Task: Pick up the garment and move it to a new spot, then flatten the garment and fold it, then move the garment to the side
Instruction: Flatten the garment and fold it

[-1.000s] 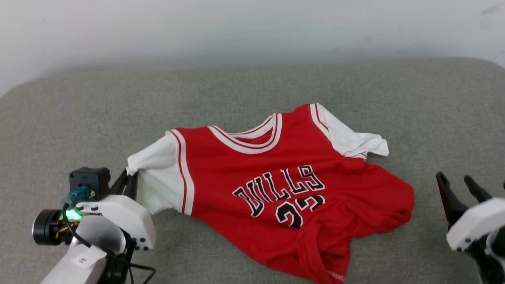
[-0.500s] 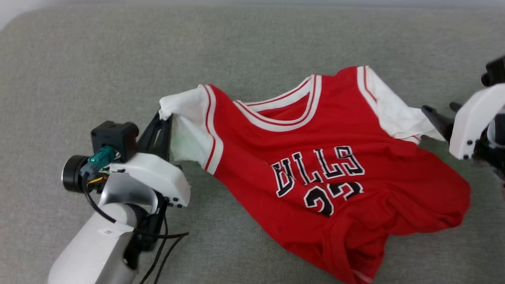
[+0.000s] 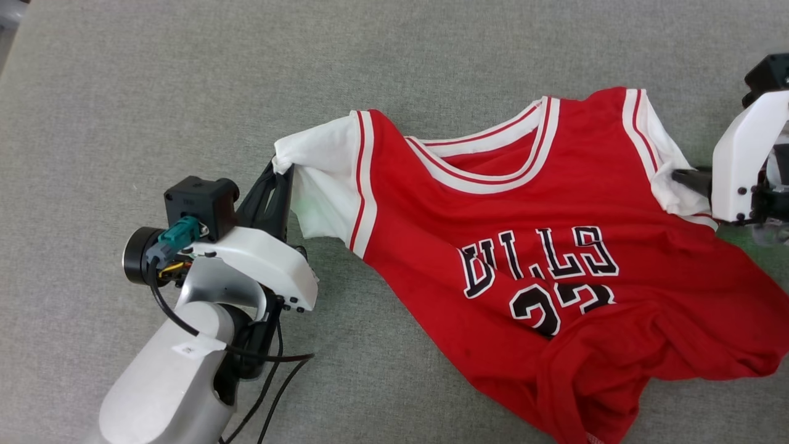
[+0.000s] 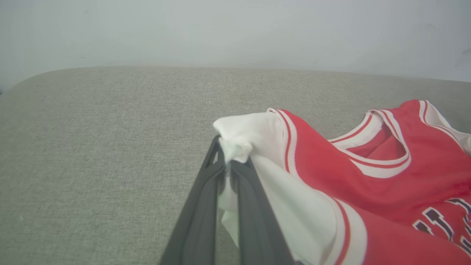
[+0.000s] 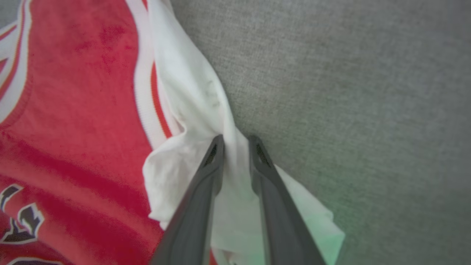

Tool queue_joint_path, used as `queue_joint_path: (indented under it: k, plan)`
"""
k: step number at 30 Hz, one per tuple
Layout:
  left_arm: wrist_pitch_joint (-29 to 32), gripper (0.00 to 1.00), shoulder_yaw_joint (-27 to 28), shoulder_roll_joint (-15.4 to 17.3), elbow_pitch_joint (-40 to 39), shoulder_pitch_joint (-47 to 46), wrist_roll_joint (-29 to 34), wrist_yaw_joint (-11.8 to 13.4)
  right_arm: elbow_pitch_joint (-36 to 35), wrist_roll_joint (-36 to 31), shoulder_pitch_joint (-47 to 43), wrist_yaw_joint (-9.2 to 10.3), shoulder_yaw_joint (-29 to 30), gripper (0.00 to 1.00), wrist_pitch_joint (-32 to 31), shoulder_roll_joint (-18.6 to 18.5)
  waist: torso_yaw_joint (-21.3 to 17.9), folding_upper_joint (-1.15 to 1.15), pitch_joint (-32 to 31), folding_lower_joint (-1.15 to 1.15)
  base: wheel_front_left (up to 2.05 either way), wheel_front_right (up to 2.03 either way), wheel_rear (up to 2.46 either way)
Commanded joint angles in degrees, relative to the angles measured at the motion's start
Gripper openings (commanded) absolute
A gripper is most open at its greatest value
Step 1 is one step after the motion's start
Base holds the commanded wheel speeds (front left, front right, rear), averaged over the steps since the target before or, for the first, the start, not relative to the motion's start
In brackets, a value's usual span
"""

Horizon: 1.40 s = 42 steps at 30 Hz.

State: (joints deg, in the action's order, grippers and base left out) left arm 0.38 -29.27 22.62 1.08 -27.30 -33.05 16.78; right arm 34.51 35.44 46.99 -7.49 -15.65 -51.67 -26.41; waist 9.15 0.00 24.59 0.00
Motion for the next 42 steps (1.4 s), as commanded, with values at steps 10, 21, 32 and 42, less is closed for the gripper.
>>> queue_joint_path:
  k: [10,21,32,42]
  plan:
    - [-2.73,0.0,3.14,0.25,5.03,-3.33,-3.13,-2.91,1.05,-1.28,0.48,0.04,1.7,0.0,13.04,1.2,-2.71,0.0,-5.54,0.0,0.0,0.0,0.0]
    - [-4.6,0.0,6.72,0.24,17.28,-16.55,-5.14,-7.01,4.87,-9.85,5.74,0.04,7.17,0.0,28.01,4.03,-8.11,0.0,-11.44,0.0,0.0,0.0,0.0]
    - [-8.05,0.0,9.14,0.38,33.89,-38.02,-4.28,-10.57,9.59,-19.47,21.8,0.06,13.09,0.0,39.56,6.25,-11.0,0.0,-9.1,0.0,0.0,0.0,0.0]
    - [-11.19,0.0,10.2,2.66,40.94,-55.2,-2.22,-12.83,12.48,-24.21,39.46,0.08,14.58,0.0,45.21,7.33,-12.45,0.0,-2.3,0.0,0.0,0.0,0.0]
